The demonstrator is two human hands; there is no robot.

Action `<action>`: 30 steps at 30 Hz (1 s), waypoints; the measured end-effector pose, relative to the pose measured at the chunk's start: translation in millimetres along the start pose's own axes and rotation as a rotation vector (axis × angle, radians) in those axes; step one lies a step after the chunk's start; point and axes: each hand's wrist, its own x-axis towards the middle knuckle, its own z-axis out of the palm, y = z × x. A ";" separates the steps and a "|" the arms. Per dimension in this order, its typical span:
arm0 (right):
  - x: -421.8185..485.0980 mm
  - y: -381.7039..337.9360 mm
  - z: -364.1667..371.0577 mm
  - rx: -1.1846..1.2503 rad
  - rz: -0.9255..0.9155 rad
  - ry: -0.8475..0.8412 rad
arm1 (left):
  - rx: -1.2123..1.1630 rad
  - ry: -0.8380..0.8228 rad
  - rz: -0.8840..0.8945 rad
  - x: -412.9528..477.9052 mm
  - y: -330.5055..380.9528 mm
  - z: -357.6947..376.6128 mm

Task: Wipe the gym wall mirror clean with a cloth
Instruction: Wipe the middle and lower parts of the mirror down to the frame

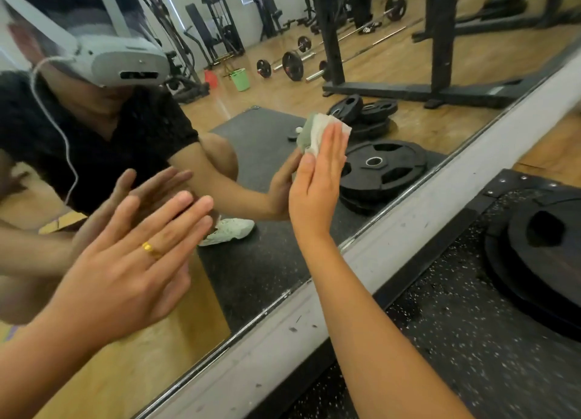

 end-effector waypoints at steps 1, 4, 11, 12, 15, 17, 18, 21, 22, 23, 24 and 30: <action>-0.8 -6.1 4.2 0.035 0.085 0.033 | 0.011 0.020 0.023 11.9 5.6 -5.4; -4.6 -24.8 14.7 0.058 0.036 -0.024 | 0.066 0.055 0.043 54.4 12.4 -9.2; 34.6 6.9 -5.4 0.025 -0.090 -0.078 | 0.239 -0.026 -0.070 91.6 13.7 11.2; 45.1 7.2 -5.4 0.052 0.010 0.003 | 0.249 -0.017 -0.065 91.4 12.7 11.2; 62.9 -9.9 4.3 0.107 0.258 0.167 | 0.261 -0.028 -0.068 91.8 12.0 9.0; 60.3 -28.2 13.1 0.108 0.258 0.181 | 0.266 -0.038 -0.063 90.2 12.5 8.6; 56.8 -35.8 17.5 0.099 0.215 0.173 | 0.265 -0.039 -0.063 90.2 12.8 8.5; 50.4 -48.1 27.9 0.090 0.157 0.200 | 0.252 -0.031 -0.064 93.5 12.9 8.2; 51.6 -49.3 29.4 0.098 0.177 0.218 | 0.251 -0.028 -0.061 95.7 12.5 7.8; 53.4 -50.0 29.3 0.105 0.198 0.224 | 0.251 -0.031 -0.059 97.6 12.0 8.1; 54.2 -48.9 28.6 0.112 0.207 0.217 | 0.255 -0.039 -0.056 99.1 11.7 8.3; 39.7 -34.0 17.6 0.100 0.134 0.058 | 0.265 -0.050 -0.051 92.7 12.1 11.9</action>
